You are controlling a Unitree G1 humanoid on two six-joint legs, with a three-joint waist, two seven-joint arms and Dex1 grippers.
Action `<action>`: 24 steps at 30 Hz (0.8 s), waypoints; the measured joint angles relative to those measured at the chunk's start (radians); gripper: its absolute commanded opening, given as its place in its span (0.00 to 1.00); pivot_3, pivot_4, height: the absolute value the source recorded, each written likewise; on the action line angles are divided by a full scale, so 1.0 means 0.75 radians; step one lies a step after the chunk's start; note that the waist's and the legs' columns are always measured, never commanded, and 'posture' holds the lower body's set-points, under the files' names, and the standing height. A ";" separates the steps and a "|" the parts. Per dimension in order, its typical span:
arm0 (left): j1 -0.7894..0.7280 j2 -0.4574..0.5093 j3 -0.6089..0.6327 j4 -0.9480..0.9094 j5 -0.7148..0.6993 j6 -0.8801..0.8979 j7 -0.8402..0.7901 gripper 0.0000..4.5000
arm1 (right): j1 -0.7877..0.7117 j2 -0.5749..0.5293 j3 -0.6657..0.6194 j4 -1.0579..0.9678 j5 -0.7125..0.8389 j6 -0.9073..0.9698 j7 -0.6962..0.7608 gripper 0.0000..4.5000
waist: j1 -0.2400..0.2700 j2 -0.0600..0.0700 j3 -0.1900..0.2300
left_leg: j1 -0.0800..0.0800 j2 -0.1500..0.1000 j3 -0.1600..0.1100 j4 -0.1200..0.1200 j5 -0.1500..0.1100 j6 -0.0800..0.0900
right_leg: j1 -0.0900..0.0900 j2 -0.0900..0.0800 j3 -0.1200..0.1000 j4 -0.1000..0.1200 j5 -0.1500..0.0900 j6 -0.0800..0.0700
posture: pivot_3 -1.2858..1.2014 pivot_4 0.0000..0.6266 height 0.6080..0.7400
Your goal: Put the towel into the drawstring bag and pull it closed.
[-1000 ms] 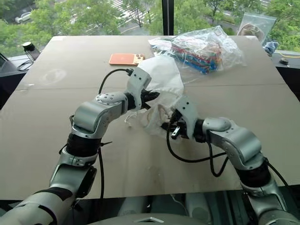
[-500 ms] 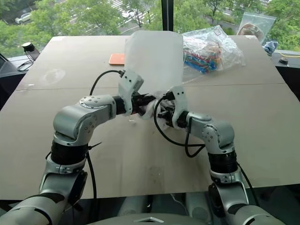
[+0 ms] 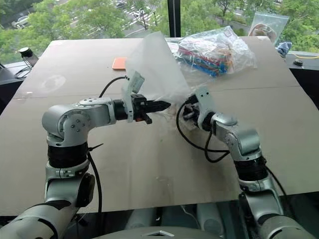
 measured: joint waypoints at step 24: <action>-0.094 -0.076 0.226 0.123 -0.395 0.330 0.153 0.00 | -0.067 0.579 -0.664 0.194 0.559 0.236 -0.265 0.00 | 0.006 0.001 0.001 | 0.001 0.000 0.001 0.001 0.000 0.000 | 0.000 -0.001 0.001 0.003 0.000 0.000 | 0.52 0.24 1.00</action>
